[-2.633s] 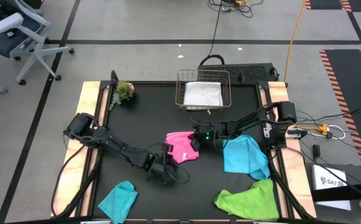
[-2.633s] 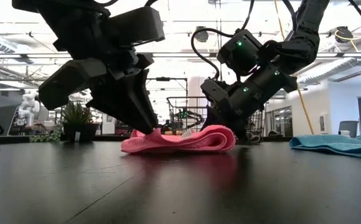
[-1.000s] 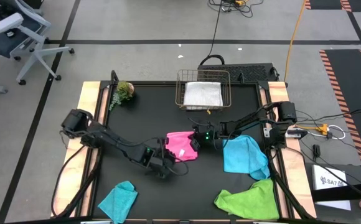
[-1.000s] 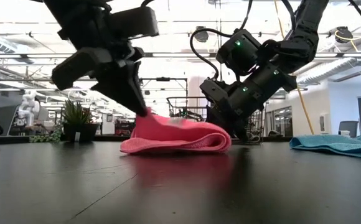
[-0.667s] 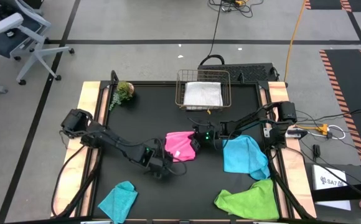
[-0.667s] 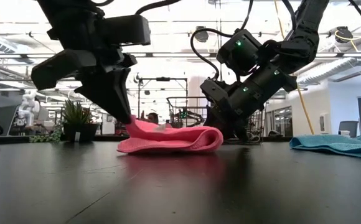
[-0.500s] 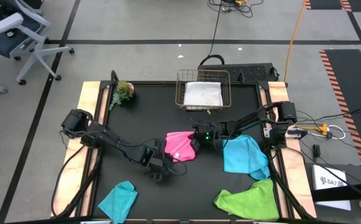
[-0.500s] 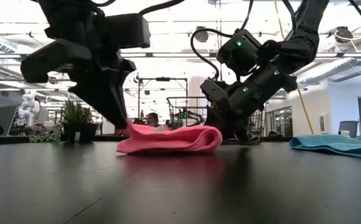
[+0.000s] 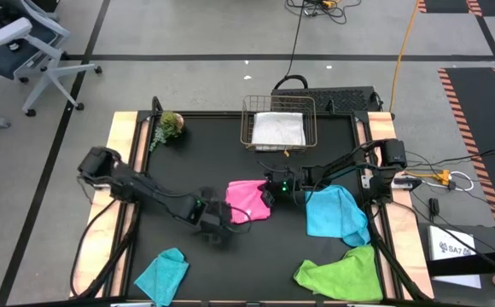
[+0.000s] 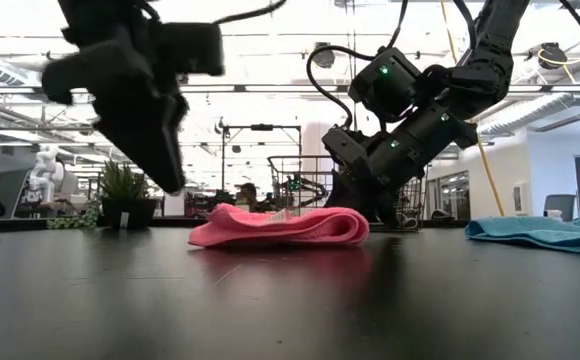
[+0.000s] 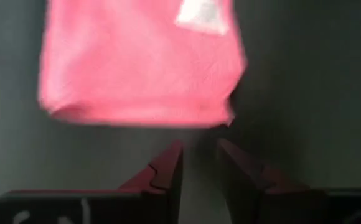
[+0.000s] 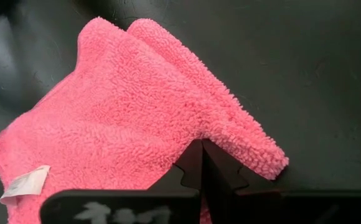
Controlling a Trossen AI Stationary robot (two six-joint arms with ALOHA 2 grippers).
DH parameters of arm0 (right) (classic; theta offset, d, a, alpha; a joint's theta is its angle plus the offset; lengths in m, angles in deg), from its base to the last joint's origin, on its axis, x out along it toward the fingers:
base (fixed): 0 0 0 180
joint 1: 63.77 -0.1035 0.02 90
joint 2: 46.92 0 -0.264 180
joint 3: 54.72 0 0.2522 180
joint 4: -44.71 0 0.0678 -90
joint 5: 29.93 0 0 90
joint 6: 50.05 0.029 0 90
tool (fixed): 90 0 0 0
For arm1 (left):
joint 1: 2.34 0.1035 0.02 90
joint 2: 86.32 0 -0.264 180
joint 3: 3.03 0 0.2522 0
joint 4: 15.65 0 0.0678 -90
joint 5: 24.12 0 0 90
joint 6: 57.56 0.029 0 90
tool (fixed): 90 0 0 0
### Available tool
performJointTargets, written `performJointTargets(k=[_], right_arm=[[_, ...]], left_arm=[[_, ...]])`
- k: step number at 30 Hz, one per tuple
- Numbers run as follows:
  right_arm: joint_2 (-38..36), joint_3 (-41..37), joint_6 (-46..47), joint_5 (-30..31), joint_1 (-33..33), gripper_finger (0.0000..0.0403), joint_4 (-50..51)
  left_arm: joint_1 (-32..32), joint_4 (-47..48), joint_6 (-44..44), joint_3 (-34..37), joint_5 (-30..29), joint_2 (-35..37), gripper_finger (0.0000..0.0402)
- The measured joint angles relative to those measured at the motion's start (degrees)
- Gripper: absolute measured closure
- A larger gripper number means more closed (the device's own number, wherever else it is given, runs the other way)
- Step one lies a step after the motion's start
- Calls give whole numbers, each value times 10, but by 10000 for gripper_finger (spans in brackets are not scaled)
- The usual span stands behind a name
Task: Fold microfiber towels
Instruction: Fold the pink towel
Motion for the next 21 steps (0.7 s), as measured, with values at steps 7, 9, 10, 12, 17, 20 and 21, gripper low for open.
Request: performJointTargets(k=[7,9,10,12,17,20,21], right_arm=[[0,0,0,0,0,403,-1],[0,0,0,0,0,403,0],[0,0,0,0,0,403,0],[0,0,0,0,0,403,-1],[0,-1,-2,0,0,403,-12],[0,-1,-2,0,0,403,-16],[0,-1,-3,-1,0,403,-15]], left_arm=[[18,-4,-42,0,-145,43,298],[36,-28,-65,1,-137,43,298],[45,-47,-75,2,-127,43,298],[63,-88,-83,0,-102,34,298],[95,-134,-83,1,-20,-19,298],[100,-138,-83,1,10,-59,298],[101,-136,-83,1,11,-71,298]])
